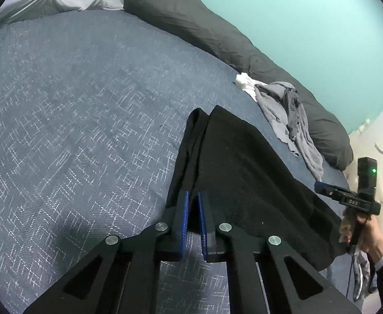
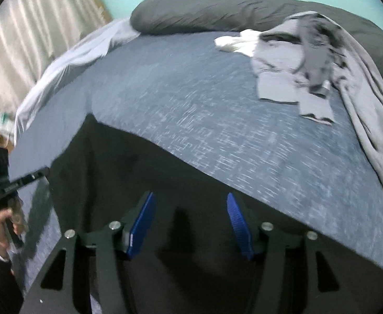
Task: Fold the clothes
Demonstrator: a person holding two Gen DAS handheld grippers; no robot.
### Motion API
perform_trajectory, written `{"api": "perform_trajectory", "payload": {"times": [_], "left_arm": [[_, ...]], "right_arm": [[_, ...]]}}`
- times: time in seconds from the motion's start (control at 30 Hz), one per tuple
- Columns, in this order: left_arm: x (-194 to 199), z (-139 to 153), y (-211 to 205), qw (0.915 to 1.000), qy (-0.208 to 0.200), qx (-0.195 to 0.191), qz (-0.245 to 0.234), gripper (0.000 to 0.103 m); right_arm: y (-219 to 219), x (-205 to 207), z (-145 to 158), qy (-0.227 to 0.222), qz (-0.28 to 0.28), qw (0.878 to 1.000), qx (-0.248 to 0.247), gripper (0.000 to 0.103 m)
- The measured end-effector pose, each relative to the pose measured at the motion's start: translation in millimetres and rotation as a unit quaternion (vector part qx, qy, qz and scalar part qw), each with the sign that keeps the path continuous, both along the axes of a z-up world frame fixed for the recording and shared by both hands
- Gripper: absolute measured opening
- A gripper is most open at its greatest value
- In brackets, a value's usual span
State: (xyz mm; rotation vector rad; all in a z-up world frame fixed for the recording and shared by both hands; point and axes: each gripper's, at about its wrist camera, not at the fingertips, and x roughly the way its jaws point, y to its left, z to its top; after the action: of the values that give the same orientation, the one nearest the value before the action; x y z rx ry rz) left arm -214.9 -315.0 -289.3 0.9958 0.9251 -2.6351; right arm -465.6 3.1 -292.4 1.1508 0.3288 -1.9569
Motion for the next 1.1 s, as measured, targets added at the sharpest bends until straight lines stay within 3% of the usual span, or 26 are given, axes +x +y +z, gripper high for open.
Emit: {"api": "perform_trajectory", "payload": {"times": [0.23,0.3,0.43,0.47,0.73,0.87,1.1], "left_arm": [[-1,0,1,1.0000,-0.002,-0.002,-0.001,0.008],[-1,1,1,1.0000,-0.003,-0.001,-0.001,0.008],[-2,-2,1,1.0000,-0.006,0.003,0.000,0.009],[-3,-2,0,1.0000,-0.007,0.003,0.000,0.009],[-2,-4,0,1.0000,-0.010,0.001,0.001,0.009],[-2,-3,1,0.9999,-0.011,-0.001,0.001,0.009],[-1,-4,-3,0.9999,-0.011,0.006,0.004,0.009]], "right_arm": [[-28,8,-22,0.024,0.062,0.995,0.076,0.057],[-31,6,-27,0.026,0.067,0.994,0.086,0.044],[-30,3,-30,0.034,0.069,0.993,0.092,0.006],[-30,3,-28,0.037,0.072,0.993,0.091,0.004],[-15,-2,6,0.082,0.039,0.995,0.046,0.003],[-23,-11,1,0.088,0.021,0.994,0.063,0.003],[-26,-17,-13,0.060,-0.021,0.996,0.060,0.004]]}}
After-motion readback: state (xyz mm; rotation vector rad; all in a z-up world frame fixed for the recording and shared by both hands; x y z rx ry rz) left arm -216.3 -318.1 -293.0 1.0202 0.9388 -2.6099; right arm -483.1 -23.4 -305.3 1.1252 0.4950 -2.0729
